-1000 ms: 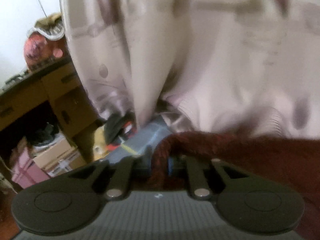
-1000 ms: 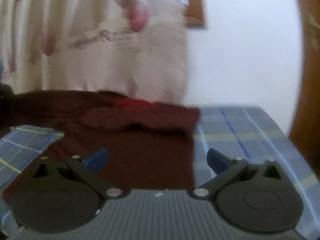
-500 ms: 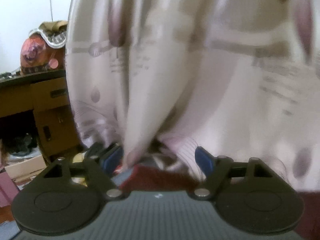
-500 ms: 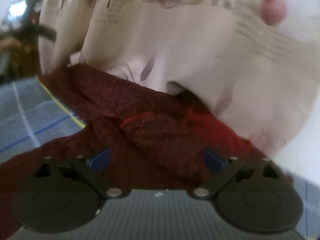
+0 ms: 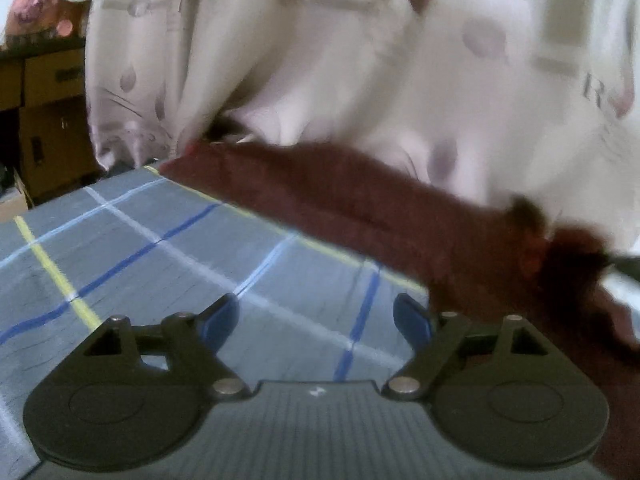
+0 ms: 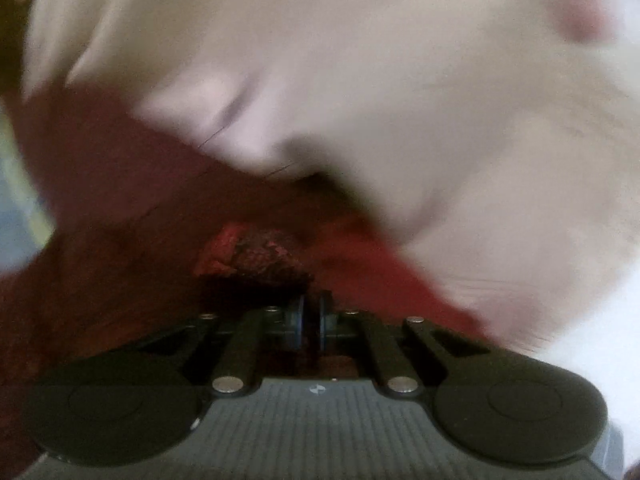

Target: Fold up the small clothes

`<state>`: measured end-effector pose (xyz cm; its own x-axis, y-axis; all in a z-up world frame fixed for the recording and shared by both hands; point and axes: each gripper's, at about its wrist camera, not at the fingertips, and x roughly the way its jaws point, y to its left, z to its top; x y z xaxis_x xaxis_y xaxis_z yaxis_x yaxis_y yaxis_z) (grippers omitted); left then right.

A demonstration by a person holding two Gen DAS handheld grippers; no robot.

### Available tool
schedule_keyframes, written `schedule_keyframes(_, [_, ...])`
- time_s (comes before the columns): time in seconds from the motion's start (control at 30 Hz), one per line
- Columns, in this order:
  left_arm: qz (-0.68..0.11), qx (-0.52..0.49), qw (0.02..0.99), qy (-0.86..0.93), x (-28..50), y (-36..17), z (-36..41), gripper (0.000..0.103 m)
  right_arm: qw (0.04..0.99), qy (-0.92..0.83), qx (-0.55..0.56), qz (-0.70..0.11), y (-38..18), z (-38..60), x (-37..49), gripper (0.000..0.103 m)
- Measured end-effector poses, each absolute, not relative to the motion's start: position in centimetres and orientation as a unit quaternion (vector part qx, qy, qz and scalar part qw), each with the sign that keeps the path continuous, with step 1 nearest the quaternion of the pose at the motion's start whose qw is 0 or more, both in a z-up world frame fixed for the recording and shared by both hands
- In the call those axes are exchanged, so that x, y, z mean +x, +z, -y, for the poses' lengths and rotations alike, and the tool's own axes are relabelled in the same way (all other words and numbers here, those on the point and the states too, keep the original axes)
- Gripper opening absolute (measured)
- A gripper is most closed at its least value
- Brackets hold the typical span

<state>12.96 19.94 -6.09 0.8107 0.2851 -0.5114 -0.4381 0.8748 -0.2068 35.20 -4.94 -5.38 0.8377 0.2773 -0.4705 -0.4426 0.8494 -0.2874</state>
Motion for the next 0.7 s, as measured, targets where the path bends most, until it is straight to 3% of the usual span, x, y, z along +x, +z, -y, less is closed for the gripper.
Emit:
schedule_keyframes(0.17, [-0.239, -0.132, 0.942, 0.195, 11.2, -5.0, -19.4, 0.085, 0.978, 0.065, -0.088, -0.176, -0.1, 20.7, 35.1, 0.006])
schedule_keyframes(0.3, [-0.243, -0.111, 0.942, 0.204, 11.2, -5.0, -19.0, 0.085, 0.981, -0.034, -0.012, -0.192, 1.1, 34.8, 34.2, 0.007])
schedule_keyframes(0.53, [-0.288, -0.104, 0.937, 0.168, 12.1, -6.6, -18.8, 0.085, 0.948, -0.127, 0.134, -0.258, -6.0, 50.8, 32.4, 0.011])
schedule_keyframes(0.6, [-0.289, -0.099, 0.943, 0.135, 11.9, -6.6, -18.8, 0.085, 0.938, -0.151, 0.173, -0.262, -8.2, 53.2, 31.1, 0.021])
schedule_keyframes(0.7, [-0.292, -0.107, 0.945, 0.104, 11.4, -6.4, -19.0, 0.085, 0.922, -0.181, 0.244, -0.241, -9.9, 55.4, 27.6, 0.022])
